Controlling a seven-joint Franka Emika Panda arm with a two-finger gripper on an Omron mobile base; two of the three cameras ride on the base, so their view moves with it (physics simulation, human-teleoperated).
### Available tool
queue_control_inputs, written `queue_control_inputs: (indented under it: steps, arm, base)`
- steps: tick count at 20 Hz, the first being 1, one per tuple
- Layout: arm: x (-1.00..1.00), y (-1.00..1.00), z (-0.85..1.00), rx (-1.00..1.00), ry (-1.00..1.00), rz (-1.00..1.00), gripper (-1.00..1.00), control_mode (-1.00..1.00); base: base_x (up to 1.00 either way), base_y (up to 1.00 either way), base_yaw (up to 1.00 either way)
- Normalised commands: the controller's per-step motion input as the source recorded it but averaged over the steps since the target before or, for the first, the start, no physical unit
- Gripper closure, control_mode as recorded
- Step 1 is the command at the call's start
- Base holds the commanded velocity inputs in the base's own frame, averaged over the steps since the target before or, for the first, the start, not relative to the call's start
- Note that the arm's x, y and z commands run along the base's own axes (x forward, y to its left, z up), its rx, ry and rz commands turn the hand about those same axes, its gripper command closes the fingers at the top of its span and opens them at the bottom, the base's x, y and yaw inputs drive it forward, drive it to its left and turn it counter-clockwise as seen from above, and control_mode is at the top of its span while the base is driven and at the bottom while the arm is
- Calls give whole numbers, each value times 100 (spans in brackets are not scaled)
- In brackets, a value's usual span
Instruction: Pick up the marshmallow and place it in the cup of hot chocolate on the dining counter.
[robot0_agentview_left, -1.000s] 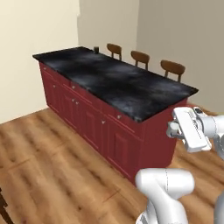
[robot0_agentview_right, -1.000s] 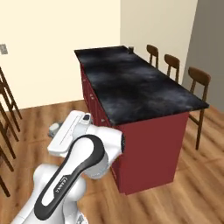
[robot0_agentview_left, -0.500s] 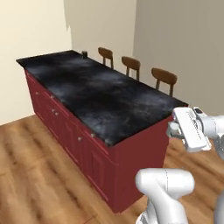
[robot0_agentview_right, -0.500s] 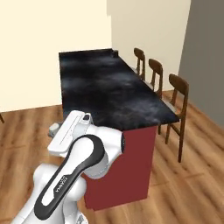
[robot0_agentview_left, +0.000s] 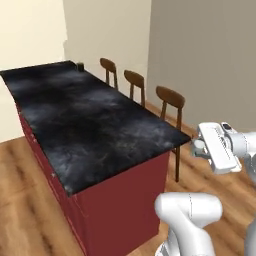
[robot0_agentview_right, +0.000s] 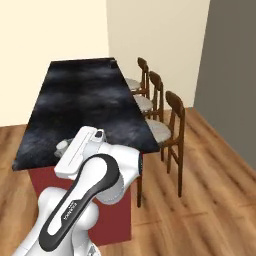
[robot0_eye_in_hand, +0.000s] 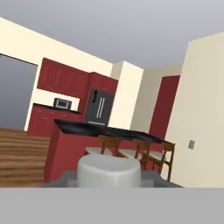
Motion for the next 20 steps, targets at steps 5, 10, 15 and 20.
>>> queue_control_inputs:
  steps: [5, 10, 15, 20]
  arm:
    - [0, 0, 0, 0, 0, 0, 100, 100]
    - [0, 0, 0, 0, 0, 0, 100, 100]
    - [0, 0, 0, 0, 0, 0, 100, 100]
    - [0, 0, 0, 0, 0, 0, 100, 100]
  base:
    - [62, -100, 30]
    - [56, -100, 38]
    - [52, -100, 42]
    - [53, -100, 43]
